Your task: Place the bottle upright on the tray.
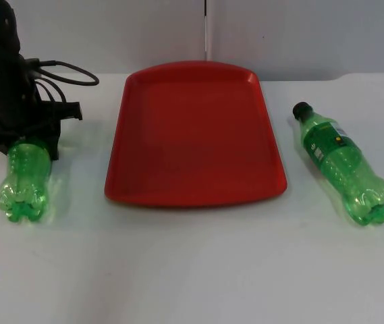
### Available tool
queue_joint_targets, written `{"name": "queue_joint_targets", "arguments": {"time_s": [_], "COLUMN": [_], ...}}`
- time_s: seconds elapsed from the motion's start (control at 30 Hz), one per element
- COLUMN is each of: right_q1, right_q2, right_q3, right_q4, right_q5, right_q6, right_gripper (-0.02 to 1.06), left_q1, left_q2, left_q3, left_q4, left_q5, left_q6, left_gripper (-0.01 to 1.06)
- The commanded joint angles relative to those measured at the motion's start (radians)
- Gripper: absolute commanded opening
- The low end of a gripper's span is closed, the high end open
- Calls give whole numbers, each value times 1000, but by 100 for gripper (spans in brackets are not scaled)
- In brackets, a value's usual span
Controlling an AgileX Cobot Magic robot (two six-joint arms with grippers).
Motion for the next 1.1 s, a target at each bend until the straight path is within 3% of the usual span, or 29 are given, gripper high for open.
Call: {"name": "queue_joint_targets", "arguments": {"time_s": [0.0, 0.27, 0.6, 0.73, 0.87, 0.9, 1.07], "right_q1": [-7, -7, -7, -7, -7, -7, -7], "right_q2": [-3, -3, -3, -3, -3, -3, -3], "right_q3": [2, 2, 2, 2, 2, 2, 2], "right_q4": [-5, -5, -5, -5, -5, -5, -5], "right_q5": [-3, -3, -3, -3, -3, -3, -3], "right_q6": [-10, -10, -10, -12, -14, -14, -14], "right_gripper": [105, 105, 105, 105, 105, 105, 105], "left_q1": [-1, -1, -1, -1, -2, -2, -16], "left_q2": [16, -46, -247, -322, -378, -378, -402], "left_q3": [2, 0, 0, 0, 0, 0, 0], "left_q4": [-17, -73, -170, -308, -568, -568, -892], "left_q5": [27, 26, -55, -133, -247, -247, -367], "left_q6": [-5, 51, 202, 320, 511, 511, 838], "left_gripper": [0, 0, 0, 0, 0, 0, 0]}}
